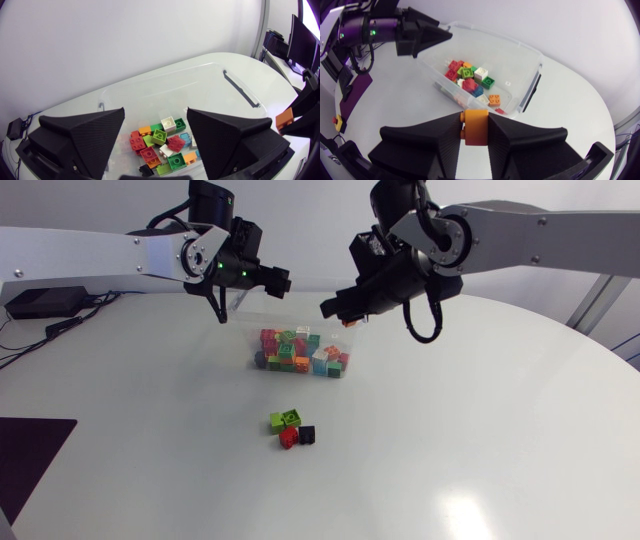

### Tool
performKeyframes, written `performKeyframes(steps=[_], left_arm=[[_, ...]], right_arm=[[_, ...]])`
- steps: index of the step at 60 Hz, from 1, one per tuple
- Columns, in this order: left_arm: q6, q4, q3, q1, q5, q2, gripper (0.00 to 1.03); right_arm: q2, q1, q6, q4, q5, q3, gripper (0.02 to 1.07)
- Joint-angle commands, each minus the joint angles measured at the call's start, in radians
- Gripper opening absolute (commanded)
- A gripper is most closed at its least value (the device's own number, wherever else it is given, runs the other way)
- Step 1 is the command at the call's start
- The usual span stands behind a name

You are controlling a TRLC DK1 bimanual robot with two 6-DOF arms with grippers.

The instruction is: Place the duplo bricks in the container

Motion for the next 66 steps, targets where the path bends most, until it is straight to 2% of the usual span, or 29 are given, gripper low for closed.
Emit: performKeyframes(steps=[1,9,20,35,41,43,44,47,48,52,53,66], left_arm=[[0.009,-0.035,-0.042,0.025,-0.003,-0.082,0.98],[0.103,-0.133,-0.150,0.037,0.059,-0.209,0.98],[0.231,-0.183,-0.362,0.042,0.135,-0.370,0.98],[0.383,-0.229,-0.529,0.010,0.185,-0.414,0.98],[0.451,-0.228,-0.572,-0.023,0.185,-0.387,0.98],[0.465,-0.228,-0.578,-0.032,0.185,-0.375,0.98],[0.471,-0.228,-0.580,-0.038,0.185,-0.365,0.98],[0.489,-0.228,-0.589,-0.053,0.183,-0.348,0.98],[0.494,-0.228,-0.591,-0.059,0.183,-0.341,0.98],[0.517,-0.228,-0.605,-0.082,0.181,-0.324,0.98],[0.518,-0.229,-0.606,-0.089,0.180,-0.318,0.98],[0.621,-0.219,-0.623,-0.110,0.166,-0.255,0.97]], right_arm=[[0.004,-0.003,-0.004,0.038,0.000,0.041,0.17],[0.053,-0.012,-0.002,0.097,0.002,0.078,0.17],[0.119,-0.026,0.001,0.196,0.007,0.118,0.17],[0.194,-0.035,-0.002,0.349,0.008,0.122,0.17],[0.223,-0.032,-0.015,0.430,0.049,0.113,0.19],[0.232,-0.032,-0.016,0.438,0.062,0.115,0.22],[0.235,-0.032,-0.018,0.447,0.072,0.113,0.28],[0.247,-0.032,-0.022,0.458,0.092,0.119,0.54],[0.252,-0.032,-0.024,0.455,0.097,0.122,0.68],[0.247,-0.032,-0.033,0.453,0.109,0.119,1.01],[0.240,-0.032,-0.035,0.452,0.109,0.115,1.03],[0.036,-0.035,-0.053,0.452,0.086,-0.054,1.03]])
